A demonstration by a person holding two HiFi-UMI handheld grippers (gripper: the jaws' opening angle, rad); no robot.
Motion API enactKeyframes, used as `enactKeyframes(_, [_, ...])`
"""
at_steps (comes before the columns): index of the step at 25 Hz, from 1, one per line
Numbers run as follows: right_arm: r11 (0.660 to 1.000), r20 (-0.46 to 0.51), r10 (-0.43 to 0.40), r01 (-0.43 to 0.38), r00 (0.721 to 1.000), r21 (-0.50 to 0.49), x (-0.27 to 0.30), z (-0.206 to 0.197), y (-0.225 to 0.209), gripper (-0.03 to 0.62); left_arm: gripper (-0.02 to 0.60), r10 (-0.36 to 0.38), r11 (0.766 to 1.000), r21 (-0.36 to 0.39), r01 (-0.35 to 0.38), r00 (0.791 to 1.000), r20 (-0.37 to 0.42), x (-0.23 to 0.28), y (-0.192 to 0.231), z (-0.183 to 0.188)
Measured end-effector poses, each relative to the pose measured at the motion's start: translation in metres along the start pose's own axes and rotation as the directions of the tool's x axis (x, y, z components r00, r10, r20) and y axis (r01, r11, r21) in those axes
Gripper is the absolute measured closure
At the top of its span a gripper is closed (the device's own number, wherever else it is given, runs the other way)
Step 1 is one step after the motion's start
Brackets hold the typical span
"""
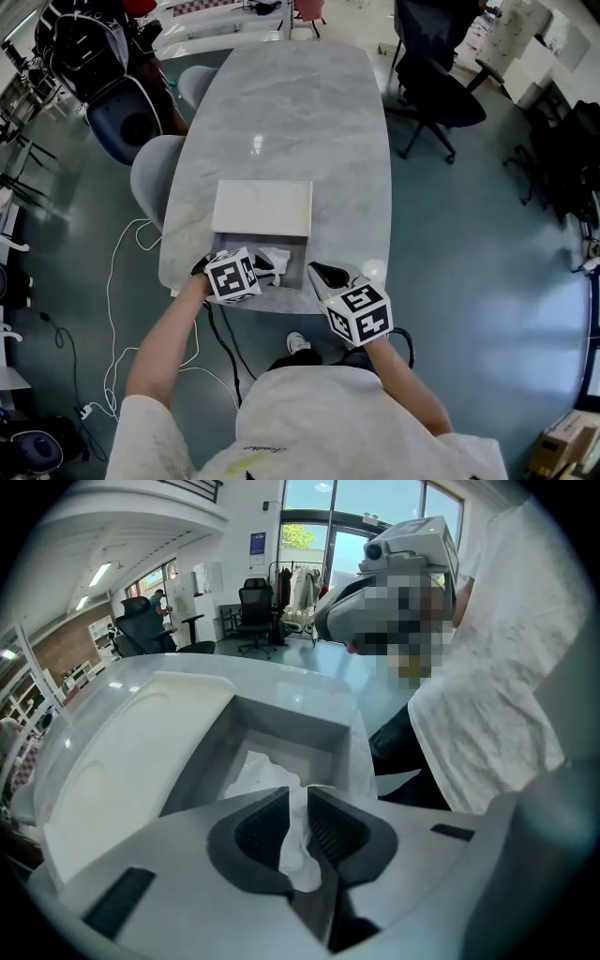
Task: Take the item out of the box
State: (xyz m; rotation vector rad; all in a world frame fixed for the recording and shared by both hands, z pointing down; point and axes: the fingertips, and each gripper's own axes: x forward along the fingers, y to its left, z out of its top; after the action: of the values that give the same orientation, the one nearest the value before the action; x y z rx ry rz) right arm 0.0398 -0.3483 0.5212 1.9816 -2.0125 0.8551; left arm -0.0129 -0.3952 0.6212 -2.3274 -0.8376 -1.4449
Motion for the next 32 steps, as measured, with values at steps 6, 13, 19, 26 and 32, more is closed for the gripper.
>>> enactKeyframes(6, [1.0, 0.003, -0.013, 0.013, 1.0, 0.011, 0.0, 0.001, -0.002, 0.589, 0.534, -0.028, 0.999, 0.041, 0.03, 0.999, -0.042, 0.003, -0.001, -0.004])
enactKeyframes(13, [0.999, 0.005, -0.035, 0.035, 0.999, 0.019, -0.005, 0.0, -0.005, 0.589, 0.534, -0.027, 0.994, 0.099, 0.035, 0.997, -0.076, 0.011, 0.0, -0.002])
enactKeyframes(19, [0.998, 0.005, -0.053, 0.052, 0.999, 0.028, -0.012, -0.004, -0.009, 0.589, 0.552, -0.037, 0.991, 0.124, 0.049, 0.994, -0.099, 0.017, -0.002, -0.003])
enactKeyframes(26, [0.997, 0.008, -0.066, 0.066, 0.998, 0.037, -0.018, -0.004, -0.01, 0.589, 0.568, -0.013, 0.995, 0.094, 0.02, 0.998, -0.068, 0.013, 0.0, -0.002])
enactKeyframes(32, [0.999, -0.001, -0.048, 0.048, 0.999, 0.023, -0.016, -0.003, -0.001, 0.589, 0.569, 0.046, 0.996, 0.074, -0.044, 0.999, -0.022, 0.0, 0.001, 0.001])
